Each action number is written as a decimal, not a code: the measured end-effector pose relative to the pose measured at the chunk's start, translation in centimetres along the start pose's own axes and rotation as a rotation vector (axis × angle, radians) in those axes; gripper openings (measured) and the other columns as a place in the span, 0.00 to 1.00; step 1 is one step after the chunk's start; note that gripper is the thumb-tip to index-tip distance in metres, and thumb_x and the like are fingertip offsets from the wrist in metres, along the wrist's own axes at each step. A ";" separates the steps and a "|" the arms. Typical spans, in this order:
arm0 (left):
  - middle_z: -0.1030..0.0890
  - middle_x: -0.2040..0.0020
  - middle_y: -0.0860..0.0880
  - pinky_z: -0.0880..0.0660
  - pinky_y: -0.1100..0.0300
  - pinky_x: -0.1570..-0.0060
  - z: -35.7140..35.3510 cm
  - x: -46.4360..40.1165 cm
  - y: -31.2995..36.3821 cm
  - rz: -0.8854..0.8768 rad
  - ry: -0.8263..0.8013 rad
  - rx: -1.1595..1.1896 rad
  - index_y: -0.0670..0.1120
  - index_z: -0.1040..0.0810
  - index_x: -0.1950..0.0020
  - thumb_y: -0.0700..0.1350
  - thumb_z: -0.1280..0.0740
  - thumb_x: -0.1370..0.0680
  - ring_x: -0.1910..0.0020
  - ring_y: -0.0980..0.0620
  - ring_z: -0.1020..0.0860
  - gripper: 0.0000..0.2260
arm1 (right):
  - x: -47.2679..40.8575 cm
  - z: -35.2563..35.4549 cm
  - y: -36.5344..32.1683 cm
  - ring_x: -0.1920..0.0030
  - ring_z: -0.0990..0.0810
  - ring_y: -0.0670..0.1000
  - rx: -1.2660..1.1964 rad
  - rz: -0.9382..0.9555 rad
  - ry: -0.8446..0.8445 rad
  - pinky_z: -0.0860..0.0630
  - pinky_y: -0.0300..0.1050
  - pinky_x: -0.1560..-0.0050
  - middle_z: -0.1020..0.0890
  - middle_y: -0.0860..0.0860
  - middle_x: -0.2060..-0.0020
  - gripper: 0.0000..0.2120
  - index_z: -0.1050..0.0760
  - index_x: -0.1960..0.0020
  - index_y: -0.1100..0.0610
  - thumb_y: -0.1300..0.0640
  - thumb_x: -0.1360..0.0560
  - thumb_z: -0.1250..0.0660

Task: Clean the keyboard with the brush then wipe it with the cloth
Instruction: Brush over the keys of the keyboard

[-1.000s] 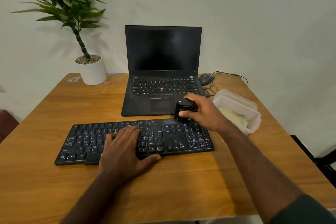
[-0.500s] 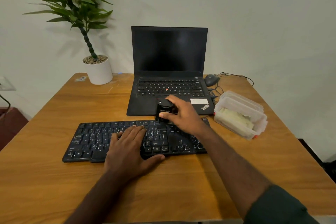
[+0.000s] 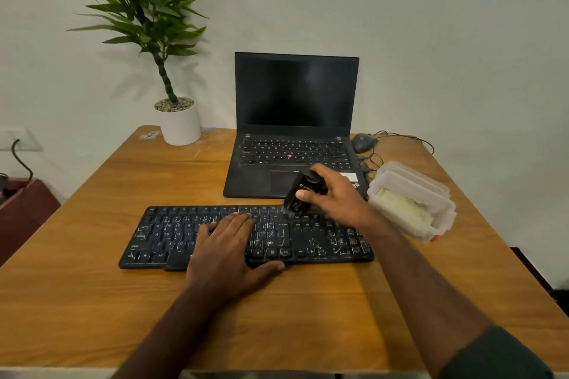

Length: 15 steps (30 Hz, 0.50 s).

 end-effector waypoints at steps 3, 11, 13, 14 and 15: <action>0.23 0.32 0.48 0.33 0.46 0.35 0.0 0.1 0.0 0.004 -0.001 0.005 0.46 0.26 0.29 0.82 0.51 0.32 0.32 0.49 0.26 0.49 | -0.1 -1.5 -0.1 0.52 0.19 0.42 0.031 0.030 0.152 0.23 0.37 0.53 0.18 0.45 0.52 0.12 0.27 0.43 0.51 0.52 0.23 0.27; 0.21 0.34 0.49 0.30 0.46 0.37 0.2 0.1 -0.1 0.007 -0.007 0.002 0.46 0.24 0.31 0.82 0.50 0.32 0.34 0.50 0.24 0.48 | -0.2 -1.6 -2.4 0.50 0.20 0.41 0.261 0.133 -0.142 0.23 0.36 0.54 0.21 0.44 0.51 0.14 0.31 0.42 0.46 0.52 0.23 0.28; 0.22 0.33 0.49 0.31 0.46 0.37 0.1 0.0 -0.1 0.005 -0.011 0.001 0.47 0.24 0.31 0.82 0.50 0.32 0.34 0.50 0.25 0.48 | 0.4 0.5 -1.6 0.49 0.20 0.42 0.275 0.098 -0.162 0.23 0.36 0.54 0.20 0.43 0.50 0.13 0.30 0.42 0.46 0.53 0.22 0.28; 0.22 0.33 0.49 0.31 0.45 0.36 0.1 0.1 -0.1 0.005 -0.013 0.003 0.47 0.25 0.30 0.82 0.50 0.32 0.33 0.50 0.25 0.48 | 0.6 1.7 -1.1 0.49 0.19 0.43 0.268 0.076 -0.138 0.23 0.36 0.55 0.20 0.44 0.50 0.13 0.30 0.42 0.46 0.53 0.23 0.28; 0.22 0.33 0.49 0.32 0.45 0.36 0.0 0.0 -0.2 0.004 -0.011 0.006 0.46 0.25 0.30 0.82 0.50 0.32 0.33 0.50 0.26 0.48 | 0.7 2.7 -0.6 0.49 0.19 0.44 0.265 0.062 -0.103 0.23 0.35 0.56 0.19 0.45 0.50 0.13 0.29 0.42 0.47 0.53 0.23 0.28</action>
Point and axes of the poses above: each hand's wrist, its own x-axis away from the middle knuckle, its own z-axis out of the back of the hand, y = z × x, the point moved 6 cm from there along -x, towards the middle knuckle
